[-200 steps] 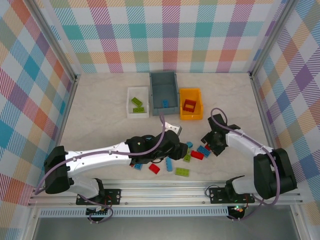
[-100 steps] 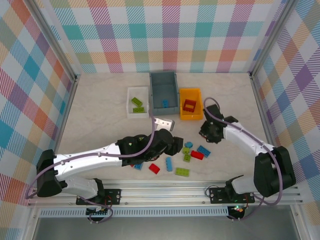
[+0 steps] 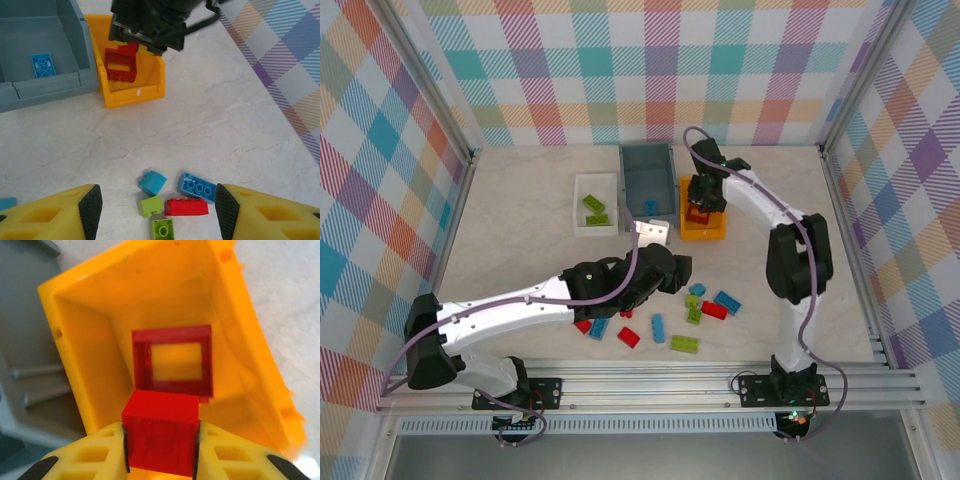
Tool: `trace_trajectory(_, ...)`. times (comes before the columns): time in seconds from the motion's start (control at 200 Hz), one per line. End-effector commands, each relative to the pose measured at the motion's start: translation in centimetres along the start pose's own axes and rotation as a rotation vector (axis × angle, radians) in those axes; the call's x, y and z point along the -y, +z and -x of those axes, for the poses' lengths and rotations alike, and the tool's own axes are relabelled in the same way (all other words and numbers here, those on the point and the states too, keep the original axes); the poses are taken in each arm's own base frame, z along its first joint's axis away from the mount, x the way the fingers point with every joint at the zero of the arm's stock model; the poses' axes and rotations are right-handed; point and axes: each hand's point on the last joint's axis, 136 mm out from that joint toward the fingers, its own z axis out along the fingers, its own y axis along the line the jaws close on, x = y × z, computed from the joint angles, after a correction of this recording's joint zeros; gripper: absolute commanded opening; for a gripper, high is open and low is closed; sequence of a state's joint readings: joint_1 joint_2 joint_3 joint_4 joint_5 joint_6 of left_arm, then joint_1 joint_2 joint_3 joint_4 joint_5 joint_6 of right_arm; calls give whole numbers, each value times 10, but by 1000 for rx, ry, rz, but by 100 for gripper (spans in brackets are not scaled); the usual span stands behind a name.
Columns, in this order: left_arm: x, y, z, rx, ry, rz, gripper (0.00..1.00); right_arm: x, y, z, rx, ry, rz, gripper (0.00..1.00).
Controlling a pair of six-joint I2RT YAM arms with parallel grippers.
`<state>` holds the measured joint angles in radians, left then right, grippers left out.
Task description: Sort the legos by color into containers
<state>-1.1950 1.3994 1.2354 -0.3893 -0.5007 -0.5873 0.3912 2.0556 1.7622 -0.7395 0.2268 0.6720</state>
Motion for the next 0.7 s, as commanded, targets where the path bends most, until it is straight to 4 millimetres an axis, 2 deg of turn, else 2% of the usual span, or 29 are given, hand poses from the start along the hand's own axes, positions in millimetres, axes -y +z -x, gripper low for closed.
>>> trace_trajectory(0.0, 0, -4, 16, 44, -10, 10, 63, 10, 8, -1, -57, -5, -80, 34)
trace_trajectory(0.19, -10, -6, 9, 26, -7, 42, 63, 10, 25, -6, -93, 21, -97, 47)
trace_trajectory(0.325, -18, -6, 0, 2, -12, 68, 63, 1, 13, 1, -74, 11, -59, 54)
trace_trajectory(0.395, -25, -7, -4, -6, -23, 91, 63, -4, -1, 7, -48, 0, -33, 56)
trace_trajectory(0.495, -44, -9, -11, -32, -52, 158, 63, -12, -32, 18, 4, -10, 17, 56)
trace_trajectory(0.62, -80, -6, -28, -129, -100, 257, 64, -25, -83, 24, 100, -48, 100, 56)
trace_trajectory(0.695, -103, -4, -39, -200, -130, 298, 64, -29, -116, 17, 165, -83, 159, 57)
